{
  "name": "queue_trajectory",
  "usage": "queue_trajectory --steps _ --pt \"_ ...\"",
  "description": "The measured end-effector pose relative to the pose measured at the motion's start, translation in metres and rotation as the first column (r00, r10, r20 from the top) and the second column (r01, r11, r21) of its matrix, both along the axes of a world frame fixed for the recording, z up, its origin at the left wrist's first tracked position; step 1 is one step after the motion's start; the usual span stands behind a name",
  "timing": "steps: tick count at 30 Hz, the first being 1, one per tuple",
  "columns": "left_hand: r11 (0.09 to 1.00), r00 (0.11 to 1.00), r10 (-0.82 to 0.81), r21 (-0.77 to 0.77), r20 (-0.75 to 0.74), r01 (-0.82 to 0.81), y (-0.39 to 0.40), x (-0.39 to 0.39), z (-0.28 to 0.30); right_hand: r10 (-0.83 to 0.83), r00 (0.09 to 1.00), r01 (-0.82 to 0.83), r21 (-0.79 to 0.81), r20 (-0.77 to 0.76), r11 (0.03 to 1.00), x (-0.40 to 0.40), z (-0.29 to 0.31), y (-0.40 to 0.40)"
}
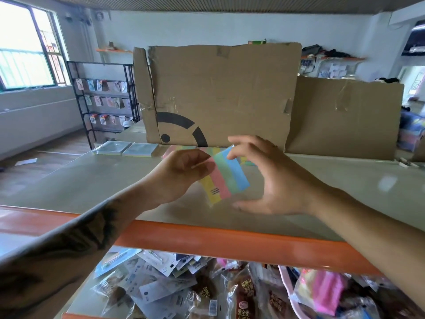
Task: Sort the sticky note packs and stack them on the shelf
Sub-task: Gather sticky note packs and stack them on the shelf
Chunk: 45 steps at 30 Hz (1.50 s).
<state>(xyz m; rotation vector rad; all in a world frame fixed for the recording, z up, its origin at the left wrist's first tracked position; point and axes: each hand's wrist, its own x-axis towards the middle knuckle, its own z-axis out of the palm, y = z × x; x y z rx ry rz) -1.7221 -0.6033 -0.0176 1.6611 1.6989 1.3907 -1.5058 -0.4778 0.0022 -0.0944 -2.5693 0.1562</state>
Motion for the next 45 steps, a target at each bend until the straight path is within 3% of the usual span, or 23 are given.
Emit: queue_trajectory --steps 2,6,7,9,12,15,17,21,24,30,35,45 --pt "0.999 0.999 -0.017 -0.031 0.031 0.017 -0.001 0.001 0.0 -0.003 0.999 -0.001 0.102 0.043 0.995 -0.003 -0.001 0.003" --pt "0.997 1.0 -0.004 -0.079 0.009 0.005 -0.003 0.004 0.001 -0.002 1.0 0.001 0.058 0.015 0.998 -0.009 -0.003 0.009" --pt "0.997 0.999 0.008 -0.072 -0.043 -0.011 -0.003 0.005 0.002 -0.007 1.0 0.006 0.018 0.013 1.0 -0.009 -0.004 0.009" --pt "0.994 0.956 0.069 -0.061 -0.286 -0.09 -0.008 0.005 0.004 -0.025 1.0 0.025 -0.077 -0.001 0.997 -0.009 -0.007 0.012" --pt "0.971 0.753 0.129 -0.071 -0.646 -0.228 -0.016 0.009 0.013 -0.082 0.995 0.092 -0.233 0.053 0.968 -0.006 -0.009 0.017" --pt "0.961 0.633 0.099 -0.092 -0.768 -0.262 -0.011 0.014 0.019 -0.123 0.987 0.148 -0.285 0.107 0.947 -0.005 -0.011 0.018" --pt "0.957 0.626 0.107 -0.09 -0.772 -0.275 -0.005 0.015 0.022 -0.128 0.985 0.155 -0.284 0.113 0.946 -0.006 -0.013 0.017" --pt "0.954 0.718 0.122 -0.119 -0.685 -0.275 0.01 0.002 0.03 -0.186 0.971 0.224 -0.298 0.15 0.928 -0.003 -0.017 0.017" --pt "0.946 0.775 0.117 -0.169 -0.621 -0.278 0.023 -0.017 0.031 -0.249 0.935 0.323 -0.319 0.253 0.891 0.003 -0.02 0.021" --pt "0.954 0.832 0.156 -0.137 -0.532 -0.267 0.054 -0.049 0.037 -0.324 0.808 0.474 -0.217 0.492 0.853 0.007 -0.021 0.018" --pt "0.955 0.842 0.217 -0.071 -0.494 -0.288 0.08 -0.069 0.04 -0.338 0.785 0.473 -0.151 0.519 0.868 0.005 -0.02 0.017" --pt "0.939 0.883 0.054 -0.277 -0.467 -0.203 0.109 -0.087 0.02 -0.328 0.778 0.472 -0.153 0.536 0.868 0.004 -0.016 0.016"
